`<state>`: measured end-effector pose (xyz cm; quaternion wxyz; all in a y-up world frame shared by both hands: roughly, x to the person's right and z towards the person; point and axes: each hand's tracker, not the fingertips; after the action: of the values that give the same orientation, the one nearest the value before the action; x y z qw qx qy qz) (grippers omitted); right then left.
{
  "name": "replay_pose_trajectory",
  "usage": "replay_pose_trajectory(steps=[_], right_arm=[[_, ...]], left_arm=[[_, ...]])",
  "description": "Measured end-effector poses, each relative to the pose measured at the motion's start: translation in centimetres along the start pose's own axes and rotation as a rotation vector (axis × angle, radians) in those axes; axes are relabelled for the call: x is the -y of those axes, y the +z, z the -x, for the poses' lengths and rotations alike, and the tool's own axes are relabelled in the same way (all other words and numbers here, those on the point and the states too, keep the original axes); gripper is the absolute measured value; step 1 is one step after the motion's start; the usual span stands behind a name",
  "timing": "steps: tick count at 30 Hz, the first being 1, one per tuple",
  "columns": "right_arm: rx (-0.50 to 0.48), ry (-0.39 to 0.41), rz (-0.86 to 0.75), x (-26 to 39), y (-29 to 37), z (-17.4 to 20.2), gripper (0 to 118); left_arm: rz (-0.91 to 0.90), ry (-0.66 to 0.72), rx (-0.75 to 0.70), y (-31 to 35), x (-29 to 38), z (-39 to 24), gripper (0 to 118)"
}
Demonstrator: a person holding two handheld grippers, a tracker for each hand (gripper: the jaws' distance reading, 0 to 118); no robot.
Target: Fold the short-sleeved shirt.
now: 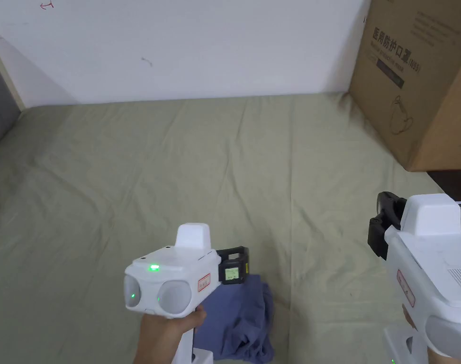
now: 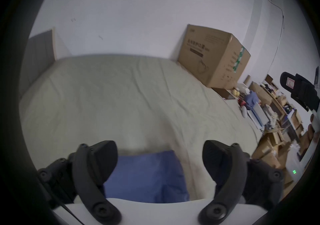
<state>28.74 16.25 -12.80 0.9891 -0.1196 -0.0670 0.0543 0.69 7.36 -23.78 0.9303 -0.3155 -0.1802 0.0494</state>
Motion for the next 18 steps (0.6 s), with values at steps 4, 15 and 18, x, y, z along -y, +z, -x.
replay_pose_trajectory(steps=[4, 15, 18], right_arm=[[-0.005, 0.005, 0.001, -0.1, 0.0, 0.1, 0], [0.0, 0.006, 0.02, 0.2, -0.1, -0.2, 0], [0.005, 0.008, 0.027, 0.3, -0.1, -0.5, 0]], left_arm=[[-0.029, -0.067, -0.049, -1.4, 2.3, 1.7, 23], [0.109, -0.12, 0.006, -4.7, 8.9, 0.7, 0], [0.141, -0.125, 0.039, -5.5, 10.2, -0.9, 0]])
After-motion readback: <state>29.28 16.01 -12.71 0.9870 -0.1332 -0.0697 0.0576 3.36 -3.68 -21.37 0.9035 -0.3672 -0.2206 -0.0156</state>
